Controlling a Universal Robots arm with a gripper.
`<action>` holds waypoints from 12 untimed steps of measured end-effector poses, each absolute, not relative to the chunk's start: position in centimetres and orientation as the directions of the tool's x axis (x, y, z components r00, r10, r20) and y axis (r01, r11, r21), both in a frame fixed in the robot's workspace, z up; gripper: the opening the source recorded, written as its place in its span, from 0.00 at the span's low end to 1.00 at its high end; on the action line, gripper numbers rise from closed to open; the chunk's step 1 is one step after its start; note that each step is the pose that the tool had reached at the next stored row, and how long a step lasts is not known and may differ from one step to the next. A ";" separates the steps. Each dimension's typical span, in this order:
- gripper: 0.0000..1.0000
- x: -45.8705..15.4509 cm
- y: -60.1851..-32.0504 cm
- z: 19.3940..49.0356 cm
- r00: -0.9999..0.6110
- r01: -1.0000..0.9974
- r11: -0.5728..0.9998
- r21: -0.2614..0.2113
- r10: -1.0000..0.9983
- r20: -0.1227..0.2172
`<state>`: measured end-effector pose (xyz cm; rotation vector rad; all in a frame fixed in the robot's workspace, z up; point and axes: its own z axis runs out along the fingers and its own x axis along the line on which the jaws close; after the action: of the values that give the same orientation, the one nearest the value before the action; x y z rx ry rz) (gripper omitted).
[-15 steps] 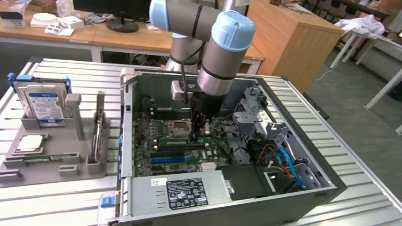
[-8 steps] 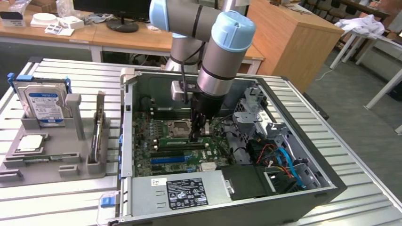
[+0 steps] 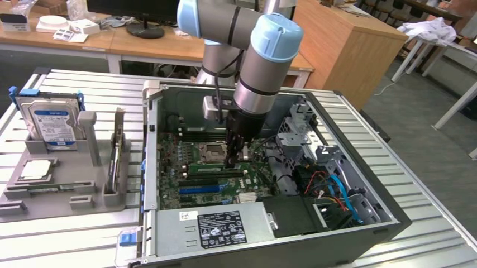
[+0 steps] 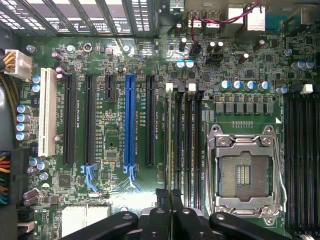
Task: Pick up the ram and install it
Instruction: 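Insert the ram into the slot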
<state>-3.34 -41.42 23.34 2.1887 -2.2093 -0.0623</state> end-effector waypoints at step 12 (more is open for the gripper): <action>0.12 -3.4 -41.4 23.3 -0.010 -0.999 0.009 0.048 -1.000 -0.006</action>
<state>-3.42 -41.42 23.31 2.1898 -2.2105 -0.0599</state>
